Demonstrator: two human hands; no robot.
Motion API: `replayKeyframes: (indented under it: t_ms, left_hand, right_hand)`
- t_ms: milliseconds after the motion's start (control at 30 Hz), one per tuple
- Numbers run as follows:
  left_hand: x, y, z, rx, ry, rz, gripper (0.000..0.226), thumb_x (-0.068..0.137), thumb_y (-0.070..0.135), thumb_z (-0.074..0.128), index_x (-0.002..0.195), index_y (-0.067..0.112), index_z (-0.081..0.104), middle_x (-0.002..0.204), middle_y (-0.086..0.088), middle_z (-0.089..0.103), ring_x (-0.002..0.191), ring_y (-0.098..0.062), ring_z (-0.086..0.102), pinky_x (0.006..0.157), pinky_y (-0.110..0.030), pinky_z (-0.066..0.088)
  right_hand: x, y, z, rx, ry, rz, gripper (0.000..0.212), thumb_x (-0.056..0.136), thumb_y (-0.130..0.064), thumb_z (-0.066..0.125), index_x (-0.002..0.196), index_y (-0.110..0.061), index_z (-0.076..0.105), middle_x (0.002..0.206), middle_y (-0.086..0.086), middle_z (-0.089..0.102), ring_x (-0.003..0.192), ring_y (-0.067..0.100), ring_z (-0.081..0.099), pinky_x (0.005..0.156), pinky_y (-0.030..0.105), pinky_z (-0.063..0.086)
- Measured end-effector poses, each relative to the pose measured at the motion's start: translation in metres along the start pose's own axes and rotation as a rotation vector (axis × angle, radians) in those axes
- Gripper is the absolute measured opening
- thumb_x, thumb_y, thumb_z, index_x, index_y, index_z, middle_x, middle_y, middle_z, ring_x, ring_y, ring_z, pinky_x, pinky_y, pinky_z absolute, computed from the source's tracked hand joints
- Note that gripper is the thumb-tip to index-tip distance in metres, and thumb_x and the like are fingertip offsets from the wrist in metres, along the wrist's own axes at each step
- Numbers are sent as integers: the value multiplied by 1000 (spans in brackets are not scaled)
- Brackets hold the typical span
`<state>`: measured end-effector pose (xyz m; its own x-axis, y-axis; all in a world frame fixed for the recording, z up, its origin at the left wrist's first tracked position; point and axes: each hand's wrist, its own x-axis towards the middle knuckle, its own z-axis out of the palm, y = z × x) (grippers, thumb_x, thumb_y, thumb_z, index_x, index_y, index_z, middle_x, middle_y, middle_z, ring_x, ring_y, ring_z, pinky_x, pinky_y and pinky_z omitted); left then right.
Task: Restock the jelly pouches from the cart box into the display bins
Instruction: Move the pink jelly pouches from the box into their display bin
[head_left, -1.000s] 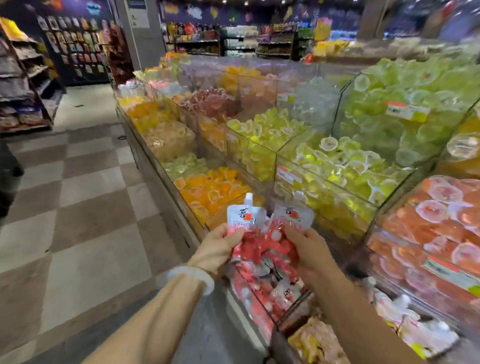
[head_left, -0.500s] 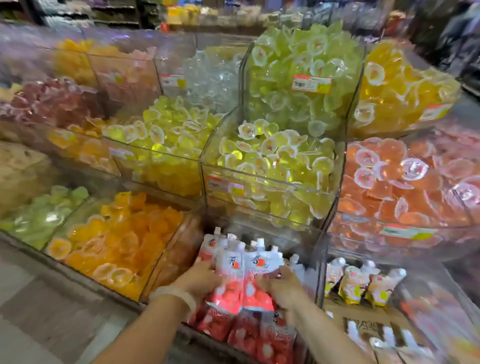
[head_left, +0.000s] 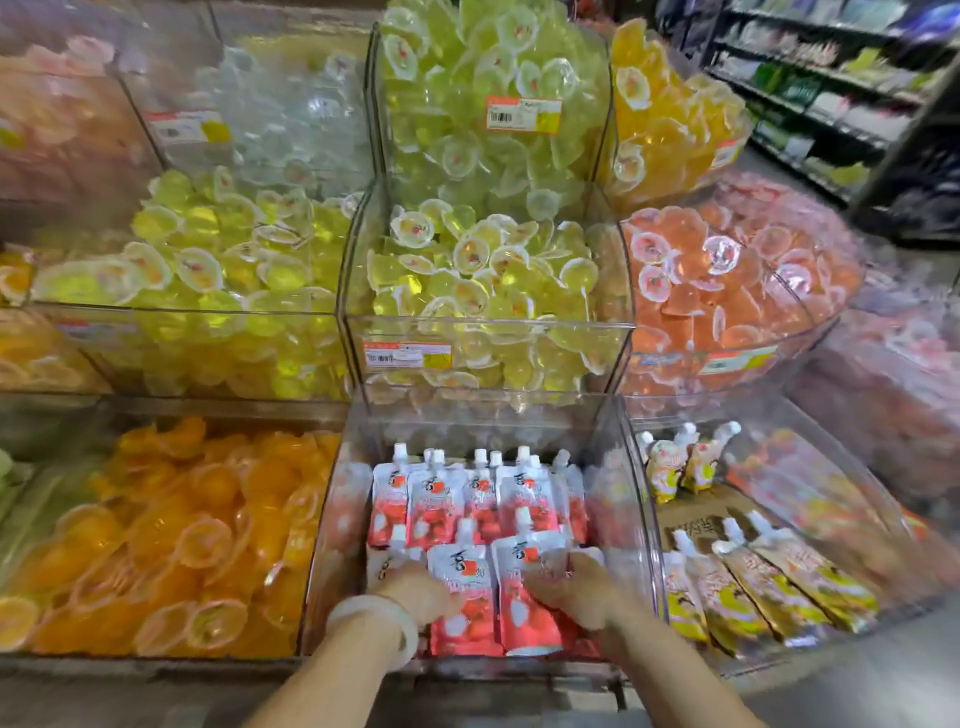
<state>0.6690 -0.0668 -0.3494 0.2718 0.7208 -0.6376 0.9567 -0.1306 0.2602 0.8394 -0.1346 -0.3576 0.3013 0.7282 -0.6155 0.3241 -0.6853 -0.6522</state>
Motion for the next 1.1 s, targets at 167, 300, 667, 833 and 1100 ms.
replayKeyframes:
  t_ms: [167,300,667,833,1100]
  left_hand:
    - [-6,5,-3,-107,36,-44,81,90,35,59,147,-1,13,119,-4,57,111,-17,56,83,-22,41]
    - [-14,1,-9,-52,69,53,108,78,35,74,150,5,0,148,-2,37,137,-20,35,99,-24,36]
    - [-16,-4,-10,205,65,216,83,80,40,71,147,26,25,154,-9,17,143,-30,18,113,-38,23]
    - [-13,-9,-10,407,23,322,94,85,47,62,152,19,3,159,-3,-10,147,-23,-9,119,-44,7]
    - [-7,-10,-9,372,-38,302,93,88,47,57,152,15,-4,159,-1,-12,147,-21,-12,120,-47,7]
  right_hand:
    - [-11,-11,8,-319,29,22,77,80,-37,71,139,-9,31,133,15,48,113,23,54,96,29,45]
    - [-17,-16,5,-506,158,-79,64,88,-24,60,143,-18,26,138,14,41,124,28,49,97,30,42]
    - [-22,-17,3,-741,63,-184,79,83,-39,67,146,-17,24,146,13,30,134,28,34,109,30,32]
    - [-28,-18,-3,-956,-33,-437,92,89,-43,58,152,-20,-5,159,-2,-14,147,18,-15,119,34,-4]
    - [-16,-16,-6,-982,-129,-310,100,83,-55,59,151,-21,-6,160,-6,-9,145,22,-20,119,45,-8]
